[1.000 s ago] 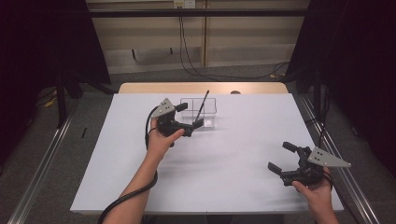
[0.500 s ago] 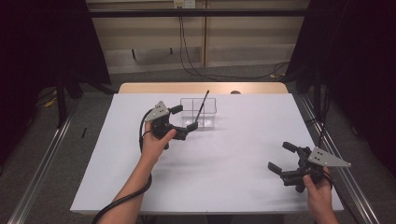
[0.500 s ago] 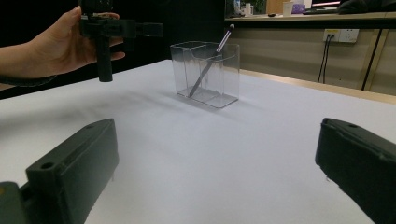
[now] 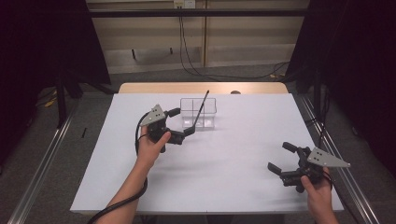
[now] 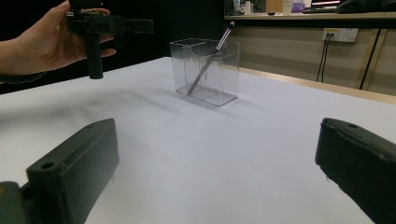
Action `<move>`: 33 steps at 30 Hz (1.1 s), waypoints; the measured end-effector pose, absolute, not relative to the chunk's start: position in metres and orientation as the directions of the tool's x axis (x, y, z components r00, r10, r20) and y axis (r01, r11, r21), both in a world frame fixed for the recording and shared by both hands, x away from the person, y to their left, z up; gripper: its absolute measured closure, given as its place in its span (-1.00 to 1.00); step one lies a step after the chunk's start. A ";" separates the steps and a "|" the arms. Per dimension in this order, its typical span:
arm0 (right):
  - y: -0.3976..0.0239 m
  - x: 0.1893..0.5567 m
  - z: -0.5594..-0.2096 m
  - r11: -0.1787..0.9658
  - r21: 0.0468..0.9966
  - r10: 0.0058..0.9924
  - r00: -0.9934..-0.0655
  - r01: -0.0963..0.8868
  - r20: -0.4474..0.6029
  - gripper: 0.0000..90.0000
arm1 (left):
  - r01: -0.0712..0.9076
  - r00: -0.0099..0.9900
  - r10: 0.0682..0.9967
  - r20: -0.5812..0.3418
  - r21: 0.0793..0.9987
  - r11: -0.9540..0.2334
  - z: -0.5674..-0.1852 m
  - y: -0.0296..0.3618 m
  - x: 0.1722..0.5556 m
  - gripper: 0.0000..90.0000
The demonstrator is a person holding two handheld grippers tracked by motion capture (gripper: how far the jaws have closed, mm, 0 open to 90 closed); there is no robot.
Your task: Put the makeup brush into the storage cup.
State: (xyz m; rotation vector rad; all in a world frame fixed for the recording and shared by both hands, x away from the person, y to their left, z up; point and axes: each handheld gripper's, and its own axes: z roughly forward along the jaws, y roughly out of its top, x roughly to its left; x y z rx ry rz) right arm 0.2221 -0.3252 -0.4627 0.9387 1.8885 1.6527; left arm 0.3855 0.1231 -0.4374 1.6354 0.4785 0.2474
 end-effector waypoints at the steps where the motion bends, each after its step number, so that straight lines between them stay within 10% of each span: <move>1: -0.325 0.222 -0.463 0.047 0.980 0.744 -0.662 0.193 0.095 -1.00 | 0.167 0.887 0.444 -0.124 0.984 -0.058 -0.439 0.125 0.385 -1.00; 33: -0.326 0.221 -0.463 0.049 0.981 0.745 -0.661 0.190 0.091 -1.00 | 0.160 0.881 0.459 -0.111 0.985 -0.068 -0.444 0.159 0.365 -1.00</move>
